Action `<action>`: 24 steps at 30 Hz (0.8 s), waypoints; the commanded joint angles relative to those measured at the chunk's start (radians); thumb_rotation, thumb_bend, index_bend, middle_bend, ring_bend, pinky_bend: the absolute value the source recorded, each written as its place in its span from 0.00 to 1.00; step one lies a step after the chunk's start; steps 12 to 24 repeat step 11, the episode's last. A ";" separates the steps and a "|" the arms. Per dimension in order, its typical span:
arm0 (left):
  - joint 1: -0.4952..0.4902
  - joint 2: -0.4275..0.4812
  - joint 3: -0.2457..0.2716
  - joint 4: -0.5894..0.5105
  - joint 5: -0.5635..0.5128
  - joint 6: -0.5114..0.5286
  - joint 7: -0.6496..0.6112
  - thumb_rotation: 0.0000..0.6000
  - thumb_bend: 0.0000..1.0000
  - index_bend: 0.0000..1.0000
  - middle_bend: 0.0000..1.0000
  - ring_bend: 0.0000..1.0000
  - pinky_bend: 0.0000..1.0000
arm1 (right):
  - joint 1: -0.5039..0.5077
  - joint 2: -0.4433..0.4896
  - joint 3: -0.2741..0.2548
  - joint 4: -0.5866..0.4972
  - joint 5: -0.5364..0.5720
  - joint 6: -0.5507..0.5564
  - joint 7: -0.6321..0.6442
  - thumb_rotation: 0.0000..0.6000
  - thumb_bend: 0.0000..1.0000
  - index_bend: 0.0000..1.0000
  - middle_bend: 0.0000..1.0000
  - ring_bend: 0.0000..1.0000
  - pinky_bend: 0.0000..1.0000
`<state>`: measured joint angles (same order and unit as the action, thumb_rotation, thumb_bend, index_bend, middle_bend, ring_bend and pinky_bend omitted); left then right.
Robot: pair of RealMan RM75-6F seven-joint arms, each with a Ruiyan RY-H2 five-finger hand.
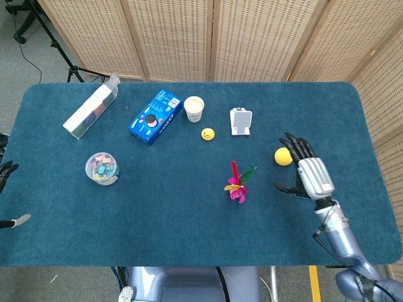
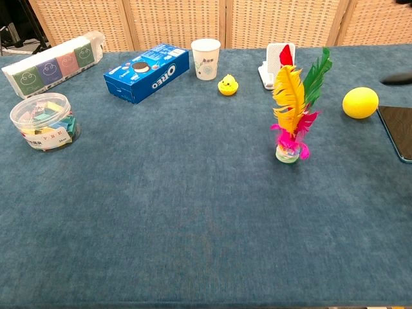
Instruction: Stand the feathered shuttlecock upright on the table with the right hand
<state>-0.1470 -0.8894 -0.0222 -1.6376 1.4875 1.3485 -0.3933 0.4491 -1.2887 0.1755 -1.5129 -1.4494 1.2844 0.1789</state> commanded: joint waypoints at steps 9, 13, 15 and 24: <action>0.006 -0.036 -0.011 0.011 -0.035 0.005 0.057 1.00 0.00 0.00 0.00 0.00 0.00 | -0.230 0.009 -0.131 0.137 -0.096 0.268 -0.133 1.00 0.00 0.00 0.00 0.00 0.00; 0.007 -0.041 -0.012 0.013 -0.034 0.011 0.060 1.00 0.00 0.00 0.00 0.00 0.00 | -0.247 0.001 -0.136 0.162 -0.098 0.282 -0.106 1.00 0.00 0.00 0.00 0.00 0.00; 0.007 -0.041 -0.012 0.013 -0.034 0.011 0.060 1.00 0.00 0.00 0.00 0.00 0.00 | -0.247 0.001 -0.136 0.162 -0.098 0.282 -0.106 1.00 0.00 0.00 0.00 0.00 0.00; 0.007 -0.041 -0.012 0.013 -0.034 0.011 0.060 1.00 0.00 0.00 0.00 0.00 0.00 | -0.247 0.001 -0.136 0.162 -0.098 0.282 -0.106 1.00 0.00 0.00 0.00 0.00 0.00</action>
